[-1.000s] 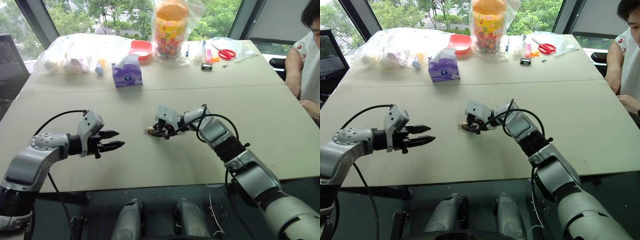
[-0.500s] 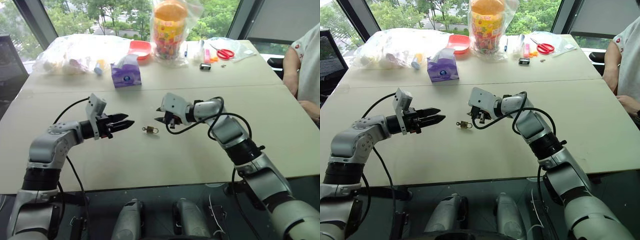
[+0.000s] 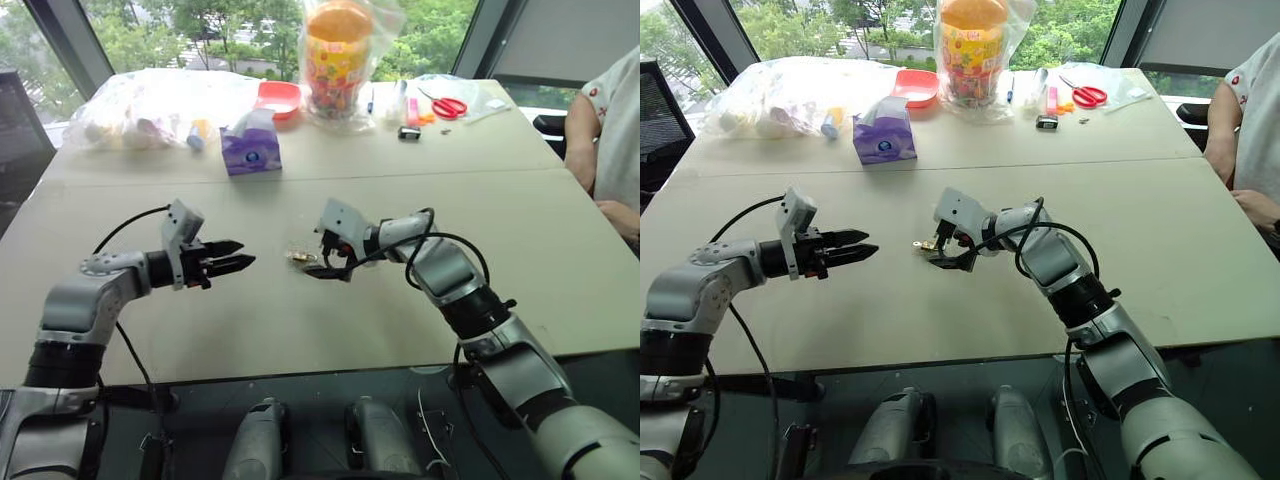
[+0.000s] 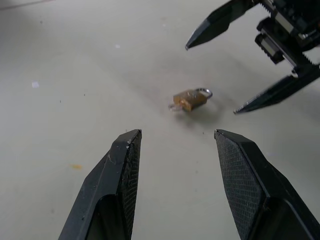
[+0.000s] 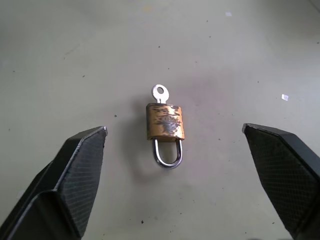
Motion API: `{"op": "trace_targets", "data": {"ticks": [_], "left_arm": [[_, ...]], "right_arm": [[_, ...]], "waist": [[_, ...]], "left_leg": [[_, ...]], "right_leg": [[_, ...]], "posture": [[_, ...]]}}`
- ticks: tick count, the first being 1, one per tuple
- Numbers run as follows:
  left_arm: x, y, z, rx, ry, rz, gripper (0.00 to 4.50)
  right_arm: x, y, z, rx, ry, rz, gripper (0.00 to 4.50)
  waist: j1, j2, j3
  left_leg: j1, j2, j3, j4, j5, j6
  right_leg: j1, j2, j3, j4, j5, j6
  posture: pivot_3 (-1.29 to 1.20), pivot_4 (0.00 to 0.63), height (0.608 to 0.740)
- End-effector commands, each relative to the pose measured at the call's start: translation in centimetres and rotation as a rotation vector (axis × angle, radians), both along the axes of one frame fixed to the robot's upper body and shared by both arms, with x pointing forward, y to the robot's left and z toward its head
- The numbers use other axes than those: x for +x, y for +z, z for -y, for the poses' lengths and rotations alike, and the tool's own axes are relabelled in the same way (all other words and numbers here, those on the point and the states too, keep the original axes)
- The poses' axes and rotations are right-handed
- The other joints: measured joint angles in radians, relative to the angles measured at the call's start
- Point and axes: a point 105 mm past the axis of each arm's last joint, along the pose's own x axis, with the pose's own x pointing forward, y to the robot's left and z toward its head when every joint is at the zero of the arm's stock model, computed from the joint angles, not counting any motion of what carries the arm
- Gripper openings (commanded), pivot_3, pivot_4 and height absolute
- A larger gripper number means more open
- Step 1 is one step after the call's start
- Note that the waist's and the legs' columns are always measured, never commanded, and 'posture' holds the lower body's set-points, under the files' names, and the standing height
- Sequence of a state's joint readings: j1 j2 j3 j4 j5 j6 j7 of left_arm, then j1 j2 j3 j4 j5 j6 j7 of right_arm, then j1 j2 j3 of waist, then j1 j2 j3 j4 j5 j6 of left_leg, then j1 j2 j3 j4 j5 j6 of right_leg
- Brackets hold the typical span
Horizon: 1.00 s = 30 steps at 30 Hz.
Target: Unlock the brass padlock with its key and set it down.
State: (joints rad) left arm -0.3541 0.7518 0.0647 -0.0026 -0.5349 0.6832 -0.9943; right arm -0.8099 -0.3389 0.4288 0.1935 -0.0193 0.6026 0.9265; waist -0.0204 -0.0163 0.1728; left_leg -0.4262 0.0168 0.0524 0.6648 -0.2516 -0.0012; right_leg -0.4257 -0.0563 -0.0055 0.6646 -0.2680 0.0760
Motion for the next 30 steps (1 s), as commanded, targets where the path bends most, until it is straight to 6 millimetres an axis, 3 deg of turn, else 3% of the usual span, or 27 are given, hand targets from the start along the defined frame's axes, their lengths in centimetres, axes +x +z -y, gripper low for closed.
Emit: {"op": "trace_targets", "data": {"ticks": [1,7,10,14,15,19,22,25,30], "left_arm": [[-0.2,1.5,0.0,0.019,-0.014,0.073,2.43],[-0.9,1.2,0.2,0.043,-0.014,0.077,2.43],[-1.1,1.2,0.2,0.044,-0.011,0.079,2.43],[-1.2,1.3,0.0,0.048,-0.004,0.083,2.43],[-1.2,1.3,0.0,0.049,-0.003,0.084,2.43],[-0.8,1.5,0.2,0.04,-0.002,0.095,2.43],[-0.2,1.9,0.8,-0.009,-0.011,0.102,2.43],[0.9,3.3,1.9,-0.152,-0.028,0.103,2.43],[2.6,5.2,3.3,-0.314,-0.064,0.097,2.43]], "right_arm": [[0.4,0.4,-1.0,-0.024,0.02,0.015,4.45],[1.3,-1.1,-1.4,-0.099,-0.013,-0.032,4.45],[1.5,-1.7,-1.2,-0.125,-0.03,-0.046,3.09],[1.5,-2.1,-0.9,-0.147,-0.035,-0.051,0.95],[1.5,-2.1,-0.9,-0.148,-0.034,-0.052,0.67],[1.5,-1.5,-1.0,-0.143,-0.023,0.004,0.69],[1.7,1.7,-1.2,-0.087,0.035,0.206,0.69],[-0.2,6.6,-1.9,0.021,0.178,0.464,0.69],[-1.2,9.4,-1.7,0.072,0.183,0.626,0.69]], "waist": [[0.005,0.0,0.0],[0.004,0.0,0.0],[0.001,0.0,0.0],[0.003,0.0,0.0],[0.003,0.0,0.0],[0.003,0.0,0.0],[0.008,0.0,0.0],[0.009,0.0,0.0],[0.0,-0.001,0.0]], "left_leg": [[0.0,0.0,0.0,0.0,0.0,0.0],[0.0,-0.001,0.0,0.0,0.0,0.0],[0.0,-0.001,0.0,0.0,0.0,0.0],[0.0,-0.001,0.0,0.0,0.0,0.0],[0.0,-0.001,0.0,0.0,0.0,0.0],[0.001,-0.001,0.0,0.0,0.0,0.0],[0.0,-0.001,0.0,0.0,0.0,0.0],[-0.001,-0.002,0.0,0.0,0.0,0.0],[-0.001,-0.001,0.0,0.0,0.0,0.0]], "right_leg": [[0.0,0.0,0.0,0.0,0.0,0.0],[0.0,-0.002,0.0,0.0,0.0,0.0],[0.0,-0.002,0.0,0.0,0.0,0.0],[0.001,-0.002,0.0,0.0,0.0,0.0],[0.001,-0.002,0.0,0.0,0.0,0.0],[0.001,-0.002,0.0,0.0,0.0,-0.001],[0.001,-0.003,0.0,0.0,0.0,-0.001],[0.0,-0.004,0.0,-0.001,0.0,-0.001],[0.0,-0.002,0.0,-0.001,0.0,0.0]], "posture": [[0.0,0.15,0.74],[0.0,0.15,0.74],[0.0,0.15,0.74],[0.0,0.15,0.74],[0.0,0.15,0.74],[0.0,0.15,0.74],[0.0,0.15,0.74],[0.0,0.15,0.74],[0.0,0.15,0.74]]}}
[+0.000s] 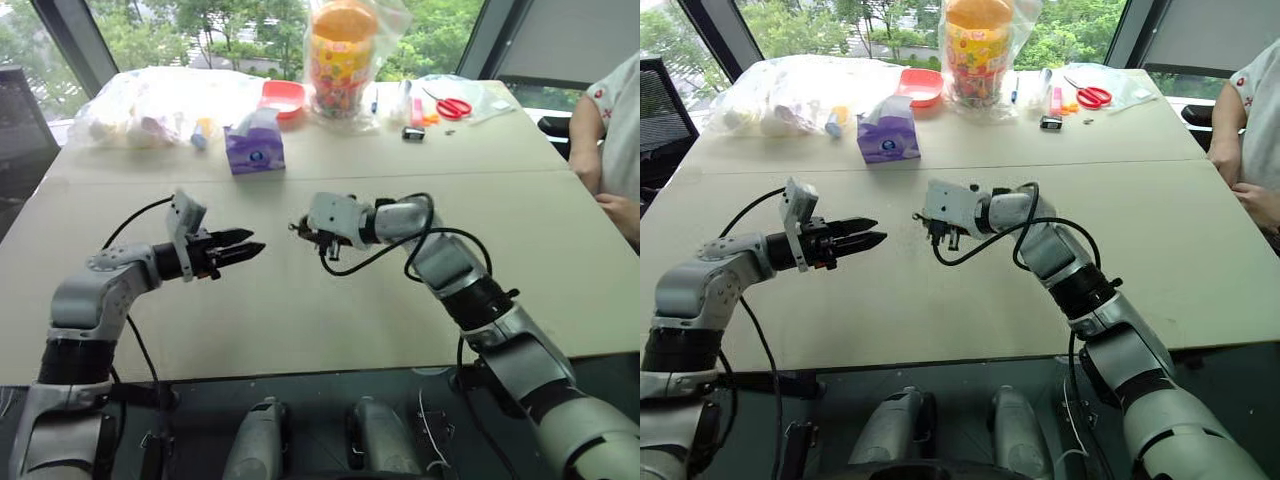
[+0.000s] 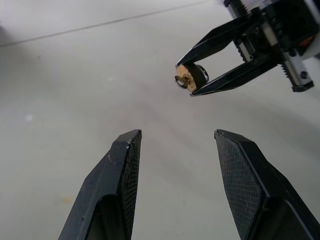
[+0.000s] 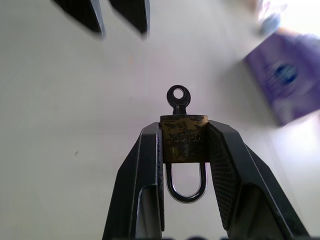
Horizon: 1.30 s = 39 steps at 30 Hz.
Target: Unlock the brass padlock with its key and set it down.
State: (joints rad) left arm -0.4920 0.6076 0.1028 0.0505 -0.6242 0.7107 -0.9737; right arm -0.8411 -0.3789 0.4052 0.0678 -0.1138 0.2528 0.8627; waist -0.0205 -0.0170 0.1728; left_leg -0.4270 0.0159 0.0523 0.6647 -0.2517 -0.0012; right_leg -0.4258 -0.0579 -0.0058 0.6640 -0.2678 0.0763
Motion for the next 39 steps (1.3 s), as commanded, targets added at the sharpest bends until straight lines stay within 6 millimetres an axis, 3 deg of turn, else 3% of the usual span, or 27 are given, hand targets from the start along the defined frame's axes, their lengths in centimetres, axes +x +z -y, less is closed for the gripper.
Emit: {"op": "trace_targets", "data": {"ticks": [1,6,9,11,24,27,32,34,39], "left_arm": [[1.1,2.2,0.4,-0.101,-0.021,0.031,2.43],[1.7,4.4,1.6,-0.204,-0.083,0.044,2.43],[1.5,4.5,1.8,-0.187,-0.107,0.044,1.61],[1.3,4.4,1.8,-0.174,-0.121,0.04,0.74],[1.9,4.2,2.0,-0.168,-0.084,0.037,0.74],[2.0,4.1,2.1,-0.162,-0.082,0.039,0.02],[2.1,3.6,2.2,-0.114,-0.083,0.053,0.02],[2.2,3.1,2.4,-0.029,-0.083,0.101,0.02],[2.2,1.8,3.5,0.349,-0.165,0.412,0.02]], "right_arm": [[-0.9,2.7,-0.2,0.05,0.024,0.153,0.69],[-0.8,2.5,-0.3,0.047,0.001,0.175,0.69],[-0.4,2.5,-0.1,0.044,-0.024,0.193,0.69],[-0.3,2.5,-0.1,0.044,-0.032,0.2,0.69],[-0.7,2.3,-0.6,0.036,-0.01,0.203,0.69],[-0.7,2.3,-0.6,0.032,-0.008,0.203,0.69],[-0.8,2.1,-0.6,0.027,-0.006,0.2,0.69],[-0.8,2.0,-0.6,0.022,-0.006,0.196,0.69],[-0.8,1.7,-0.4,0.01,-0.002,0.175,0.69]], "waist": [[0.001,0.0,0.0],[0.004,0.0,0.0],[0.003,0.0,0.0],[0.002,0.0,0.0],[0.005,0.0,0.0],[0.005,0.0,0.0],[0.005,0.0,0.0],[0.005,0.0,0.0],[0.007,0.0,0.0]], "left_leg": [[0.0,0.001,0.0,0.0,0.0,0.0],[0.0,0.0,0.0,0.001,0.0,0.0],[0.0,0.0,0.001,0.001,0.0,0.0],[0.0,0.0,0.001,0.001,0.0,0.0],[0.0,0.0,0.0,0.001,0.0,0.0],[0.0,0.0,0.0,0.001,0.0,0.0],[0.0,0.0,0.0,0.001,0.0,0.0],[0.0,0.0,0.0,0.001,0.0,0.0],[0.0,0.0,0.001,0.001,0.0,0.0]], "right_leg": [[0.0,0.001,0.0,0.0,0.0,0.0],[0.0,0.002,0.0,0.001,0.0,0.0],[0.0,0.002,0.0,0.001,0.0,0.0],[0.0,0.002,0.0,0.001,0.0,0.0],[0.0,0.002,0.0,0.001,0.0,0.0],[0.0,0.002,0.0,0.001,0.0,0.0],[0.0,0.003,0.0,0.001,0.0,0.0],[0.0,0.003,0.0,0.001,0.0,0.0],[0.0,0.003,0.0,0.0,0.0,0.0]], "posture": [[0.0,0.15,0.74],[0.0,0.15,0.74],[0.0,0.15,0.74],[0.0,0.15,0.74],[0.0,0.15,0.74],[0.0,0.15,0.74],[0.0,0.15,0.74],[0.0,0.15,0.74],[0.0,0.15,0.74]]}}
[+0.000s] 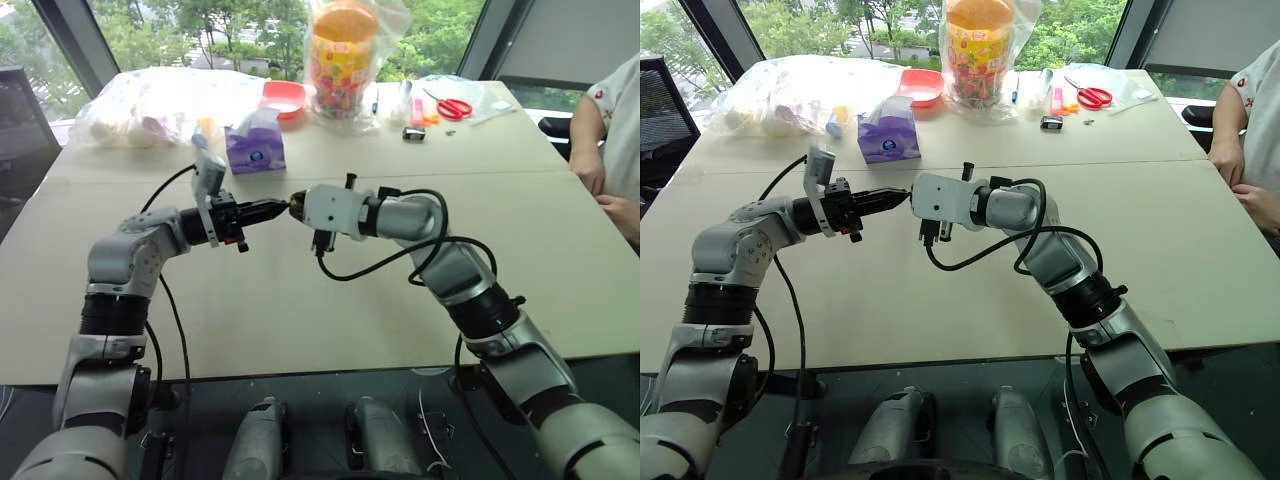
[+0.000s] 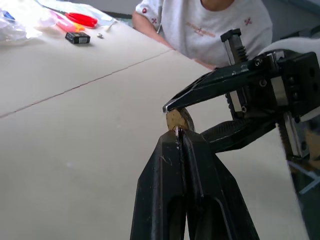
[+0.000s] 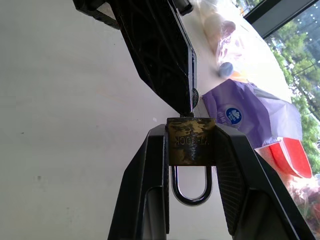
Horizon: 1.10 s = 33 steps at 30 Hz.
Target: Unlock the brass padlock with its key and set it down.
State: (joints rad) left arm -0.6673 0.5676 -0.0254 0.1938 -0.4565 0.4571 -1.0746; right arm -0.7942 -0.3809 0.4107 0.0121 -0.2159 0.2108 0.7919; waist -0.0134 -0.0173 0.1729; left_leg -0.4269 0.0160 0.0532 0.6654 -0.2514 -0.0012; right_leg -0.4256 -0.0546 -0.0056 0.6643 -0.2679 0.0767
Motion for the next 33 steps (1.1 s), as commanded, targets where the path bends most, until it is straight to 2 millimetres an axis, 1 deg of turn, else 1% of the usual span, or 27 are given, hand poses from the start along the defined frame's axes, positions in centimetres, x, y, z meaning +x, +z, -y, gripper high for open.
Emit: {"op": "trace_targets", "data": {"ticks": [1,2,4,5,6,7,8,10,12,14,15,18,28,30,32,33], "left_arm": [[-0.2,-0.6,0.8,0.266,-0.071,0.251,0.02],[-0.5,-0.8,1.1,0.316,-0.112,0.295,0.02],[-0.7,-0.8,1.4,0.359,-0.152,0.356,0.02],[-0.3,-0.6,1.2,0.339,-0.122,0.323,0.02],[0.3,-0.3,1.0,0.293,-0.074,0.261,0.02],[0.6,0.3,0.7,0.197,-0.04,0.159,0.02],[0.6,0.6,0.4,0.115,-0.029,0.056,0.02],[0.2,1.2,-0.1,-0.015,-0.043,-0.085,0.02],[0.3,1.5,-0.8,-0.097,-0.027,-0.169,0.58],[0.3,1.7,-1.0,-0.134,-0.015,-0.203,1.22],[0.4,1.9,-1.1,-0.15,0.0,-0.202,1.71],[0.4,2.4,-0.9,-0.184,0.004,-0.213,2.97],[0.6,1.9,0.1,-0.174,-0.002,-0.21,2.97],[0.8,1.6,0.5,-0.166,-0.008,-0.212,2.43],[1.1,1.4,0.8,-0.159,-0.007,-0.21,1.77],[1.2,1.3,0.9,-0.155,-0.007,-0.21,1.36]], "right_arm": [[-0.7,1.7,-0.7,0.027,0.046,0.051,0.69],[-0.7,1.7,-0.7,0.025,0.046,0.05,0.69],[-0.7,1.7,-0.7,0.023,0.048,0.05,0.69],[-0.6,1.7,-0.7,0.022,0.046,0.056,0.69],[-0.6,1.8,-0.7,0.02,0.044,0.064,0.69],[-0.5,1.9,-0.7,0.019,0.042,0.072,0.69],[-0.5,1.9,-0.7,0.019,0.039,0.078,0.69],[-0.4,2.0,-0.7,0.017,0.034,0.092,0.69],[-0.3,2.0,-0.7,0.017,0.03,0.101,0.69],[-0.2,2.0,-0.6,0.02,0.024,0.105,0.69],[-0.1,2.0,-0.6,0.02,0.02,0.107,0.69],[0.0,1.9,-0.5,0.015,0.015,0.113,0.69],[0.1,2.0,-0.7,0.018,0.016,0.125,0.69],[0.0,2.1,-0.8,0.02,0.019,0.128,0.69],[-0.1,2.2,-0.9,0.02,0.022,0.131,0.69],[-0.1,2.2,-1.0,0.02,0.023,0.131,0.69]], "waist": [[0.0,0.0,0.0],[0.0,0.0,0.0],[0.0,0.0,0.0],[0.0,0.0,0.0],[0.0,0.0,0.0],[0.0,0.0,0.0],[0.0,0.0,0.0],[-0.003,0.0,0.0],[-0.007,0.0,0.0],[-0.007,0.0,0.0],[-0.006,0.0,0.0],[-0.003,0.0,0.0],[-0.002,0.0,0.0],[-0.002,0.0,0.0],[-0.001,0.0,0.0],[-0.001,0.0,0.0]], "left_leg": [[0.0,0.0,0.0,0.0,0.0,0.0],[0.0,0.0,0.0,0.0,0.0,0.0],[0.0,0.0,0.0,0.0,0.0,0.0],[0.0,0.0,0.0,0.0,0.0,0.0],[0.0,0.0,0.0,0.0,0.0,0.0],[0.0,0.0,0.0,0.0,0.0,0.0],[0.0,0.0,0.0,0.0,0.0,0.0],[0.0,0.0,0.0,0.0,0.0,0.0],[0.0,0.001,0.0,0.0,0.0,0.0],[0.0,0.002,-0.001,0.0,0.0,0.0],[0.0,0.002,-0.001,0.0,0.0,0.0],[0.0,0.002,-0.002,0.0,0.0,0.0],[0.0,0.001,-0.002,0.0,0.0,0.0],[0.0,0.001,-0.002,0.0,0.0,0.0],[0.0,0.001,-0.001,0.0,0.0,0.0],[0.0,0.001,-0.001,0.0,0.0,0.0]], "right_leg": [[0.0,0.0,0.0,0.0,0.0,0.0],[0.0,0.0,0.0,0.0,0.0,0.0],[0.0,0.0,0.0,0.0,0.0,0.0],[0.0,0.0,0.0,0.0,0.0,0.0],[0.0,0.0,0.0,0.0,0.0,0.0],[0.0,0.001,0.0,0.0,0.0,0.0],[0.0,0.002,0.0,0.0,0.0,0.0],[0.0,0.002,0.0,0.0,0.0,0.0],[0.0,0.004,0.0,0.0,-0.001,0.001],[0.0,0.005,0.0,0.001,-0.001,0.001],[0.0,0.005,0.0,0.001,-0.001,0.001],[0.0,0.005,0.0,0.001,-0.001,0.001],[0.0,0.004,0.0,0.001,-0.001,0.001],[0.0,0.004,0.0,0.001,-0.001,0.001],[0.0,0.004,0.0,0.001,-0.001,0.001],[0.0,0.004,0.0,0.001,-0.001,0.001]], "posture": [[0.0,0.15,0.74],[0.0,0.15,0.74],[0.0,0.15,0.74],[0.0,0.15,0.74],[0.0,0.15,0.74],[0.0,0.15,0.74],[0.0,0.15,0.74],[0.0,0.15,0.74],[0.0,0.15,0.74],[0.0,0.15,0.74],[0.0,0.15,0.74],[0.0,0.15,0.74],[0.0,0.15,0.74],[0.0,0.15,0.74],[0.0,0.15,0.74],[0.0,0.15,0.74]]}}
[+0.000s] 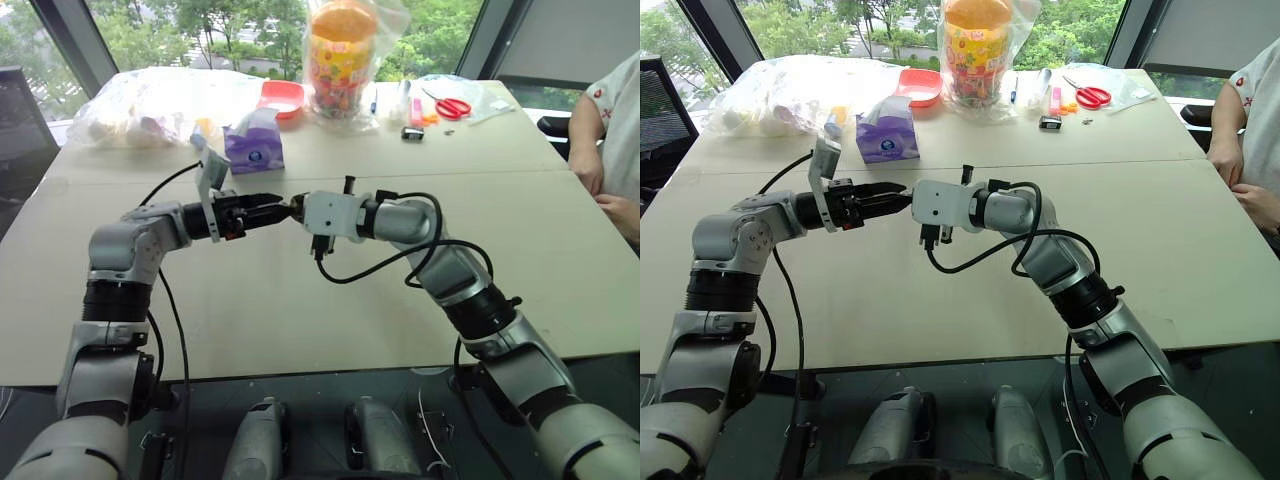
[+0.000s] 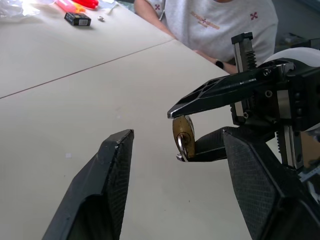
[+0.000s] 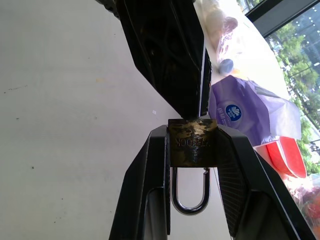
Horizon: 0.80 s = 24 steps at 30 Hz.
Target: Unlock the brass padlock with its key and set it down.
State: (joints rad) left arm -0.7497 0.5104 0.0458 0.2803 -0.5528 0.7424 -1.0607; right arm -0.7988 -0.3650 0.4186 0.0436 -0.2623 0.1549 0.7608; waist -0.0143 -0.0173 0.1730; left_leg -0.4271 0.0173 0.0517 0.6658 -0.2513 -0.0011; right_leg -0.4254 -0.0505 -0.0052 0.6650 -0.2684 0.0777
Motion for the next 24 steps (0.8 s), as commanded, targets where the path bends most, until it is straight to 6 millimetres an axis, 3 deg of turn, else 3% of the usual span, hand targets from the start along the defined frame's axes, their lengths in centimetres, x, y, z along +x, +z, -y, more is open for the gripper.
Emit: {"op": "trace_targets", "data": {"ticks": [1,3,10,13,16,18,21,24], "left_arm": [[0.5,1.0,0.5,0.017,-0.006,0.056,1.0],[0.5,0.7,0.7,0.038,-0.012,0.056,0.08],[0.4,0.4,0.7,0.041,-0.02,0.047,0.01],[0.5,0.4,0.5,0.012,-0.011,0.035,0.0],[0.2,0.5,-0.2,-0.018,-0.003,0.031,0.0],[-0.2,0.3,-0.5,0.009,-0.015,0.056,0.0],[-1.0,0.8,-0.7,-0.023,-0.037,0.065,0.0],[-1.3,1.1,-0.6,-0.038,-0.047,0.064,0.0]], "right_arm": [[-0.4,2.2,-0.6,0.032,0.026,0.075,0.69],[-0.4,2.2,-0.6,0.034,0.025,0.077,0.69],[-0.5,2.4,-0.7,0.047,0.024,0.07,0.69],[-0.8,2.0,-0.5,0.063,0.038,0.007,2.16],[-0.5,2.1,0.8,0.075,-0.019,0.005,3.3],[-0.9,2.7,2.0,0.191,-0.052,-0.093,4.14],[-1.5,4.2,3.5,0.418,-0.09,-0.244,4.14],[-1.4,5.1,4.3,0.515,-0.135,-0.283,4.14]], "waist": [[0.0,0.0,0.0],[0.0,0.0,0.0],[-0.002,0.0,0.0],[-0.001,0.0,0.0],[-0.001,0.0,0.0],[0.001,0.0,0.0],[0.002,0.0,0.0],[0.001,0.0,0.0]], "left_leg": [[0.0,0.0,0.0,0.0,0.0,0.0],[0.0,0.0,0.0,0.0,0.0,0.0],[0.0,0.0,0.0,0.0,0.0,0.0],[0.0,0.0,0.0,0.0,0.0,0.0],[0.0,0.0,0.0,0.0,0.0,0.0],[0.0,0.0,0.0,0.0,0.0,0.0],[0.0,0.0,0.0,0.0,0.0,0.0],[0.0,0.0,0.0,0.0,0.0,0.0]], "right_leg": [[0.0,0.0,0.0,0.0,0.0,0.0],[0.0,0.0,0.0,0.0,0.0,0.0],[0.0,0.0,0.0,0.0,0.0,0.0],[0.0,0.0,0.0,0.0,0.0,0.0],[0.0,0.0,0.0,0.0,0.0,0.0],[0.0,0.0,0.0,0.0,0.0,0.0],[0.0,-0.001,0.001,0.0,0.0,0.0],[0.0,-0.002,0.001,0.0,0.0,0.0]], "posture": [[0.0,0.15,0.74],[0.0,0.15,0.74],[0.0,0.15,0.74],[0.0,0.15,0.74],[0.0,0.15,0.74],[0.0,0.15,0.74],[0.0,0.15,0.74],[0.0,0.15,0.74]]}}
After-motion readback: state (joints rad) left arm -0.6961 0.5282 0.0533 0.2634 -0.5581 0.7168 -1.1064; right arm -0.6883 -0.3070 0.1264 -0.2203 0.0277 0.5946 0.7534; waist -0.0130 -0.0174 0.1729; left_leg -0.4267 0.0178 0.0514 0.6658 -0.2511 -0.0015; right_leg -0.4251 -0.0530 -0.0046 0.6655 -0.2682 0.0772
